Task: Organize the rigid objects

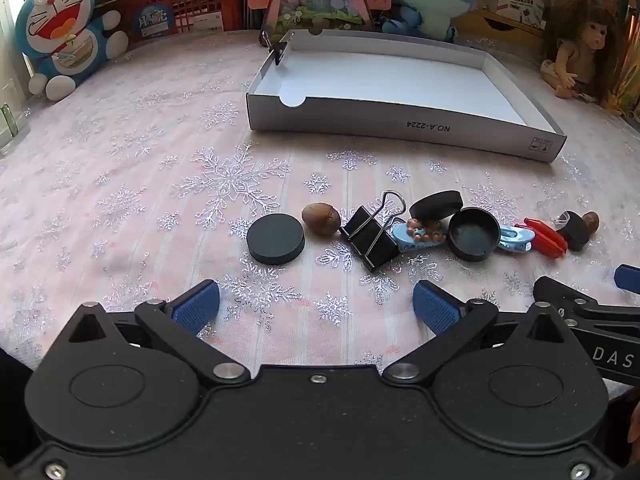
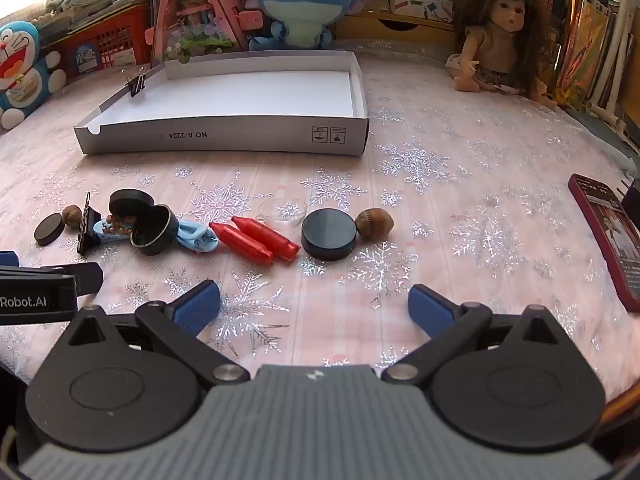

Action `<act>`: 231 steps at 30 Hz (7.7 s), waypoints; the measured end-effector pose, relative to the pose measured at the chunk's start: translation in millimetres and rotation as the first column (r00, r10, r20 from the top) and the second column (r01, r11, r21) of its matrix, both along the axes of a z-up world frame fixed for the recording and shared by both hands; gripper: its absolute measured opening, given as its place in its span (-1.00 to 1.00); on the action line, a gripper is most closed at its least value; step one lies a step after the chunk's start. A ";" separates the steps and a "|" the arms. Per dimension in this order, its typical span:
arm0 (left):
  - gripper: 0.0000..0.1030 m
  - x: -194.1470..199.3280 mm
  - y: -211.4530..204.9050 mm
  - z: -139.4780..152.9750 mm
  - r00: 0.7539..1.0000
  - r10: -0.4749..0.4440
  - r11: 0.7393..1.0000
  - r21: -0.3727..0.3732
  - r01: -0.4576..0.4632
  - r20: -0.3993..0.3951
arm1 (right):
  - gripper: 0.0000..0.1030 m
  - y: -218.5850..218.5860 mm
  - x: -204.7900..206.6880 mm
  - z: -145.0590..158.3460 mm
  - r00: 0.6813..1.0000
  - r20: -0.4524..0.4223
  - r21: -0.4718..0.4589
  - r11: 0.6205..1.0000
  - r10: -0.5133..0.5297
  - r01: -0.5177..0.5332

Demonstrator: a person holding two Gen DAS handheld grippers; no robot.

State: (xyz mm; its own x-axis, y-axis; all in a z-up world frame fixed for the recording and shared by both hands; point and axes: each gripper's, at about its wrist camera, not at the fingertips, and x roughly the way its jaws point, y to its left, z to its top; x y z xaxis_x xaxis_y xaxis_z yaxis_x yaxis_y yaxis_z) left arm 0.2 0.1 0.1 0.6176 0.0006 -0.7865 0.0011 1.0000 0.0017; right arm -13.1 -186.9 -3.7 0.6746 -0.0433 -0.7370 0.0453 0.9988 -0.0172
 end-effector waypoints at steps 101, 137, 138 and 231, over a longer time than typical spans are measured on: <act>1.00 -6.8 2.9 -0.5 0.999 -0.017 1.000 0.007 0.017 0.037 | 1.00 3.8 -15.5 -3.1 0.996 0.084 0.005 0.999 0.038 -0.039; 0.06 -18.3 39.4 3.1 0.979 -0.076 0.997 -0.009 0.079 0.188 | 0.29 -13.6 -29.0 0.6 0.954 0.297 -0.017 1.000 0.029 -0.025; 0.04 -17.5 40.6 2.4 0.979 -0.077 0.997 -0.012 0.081 0.186 | 0.17 -13.9 -27.6 0.0 0.957 0.290 -0.018 1.000 0.028 -0.024; -0.43 138.9 -5.6 66.4 0.966 -0.144 0.972 -0.152 0.179 0.214 | -0.29 -35.3 112.3 55.7 0.980 0.175 0.150 0.981 0.093 -0.119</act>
State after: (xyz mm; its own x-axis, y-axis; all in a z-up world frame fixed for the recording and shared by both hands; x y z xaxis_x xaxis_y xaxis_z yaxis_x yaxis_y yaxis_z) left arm 139.0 -5.5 66.5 0.7430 -0.2341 -0.6270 0.1795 0.9722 -0.1502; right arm 99.1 -222.2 52.0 0.7830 0.1437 -0.6052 -0.0722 0.9874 0.1410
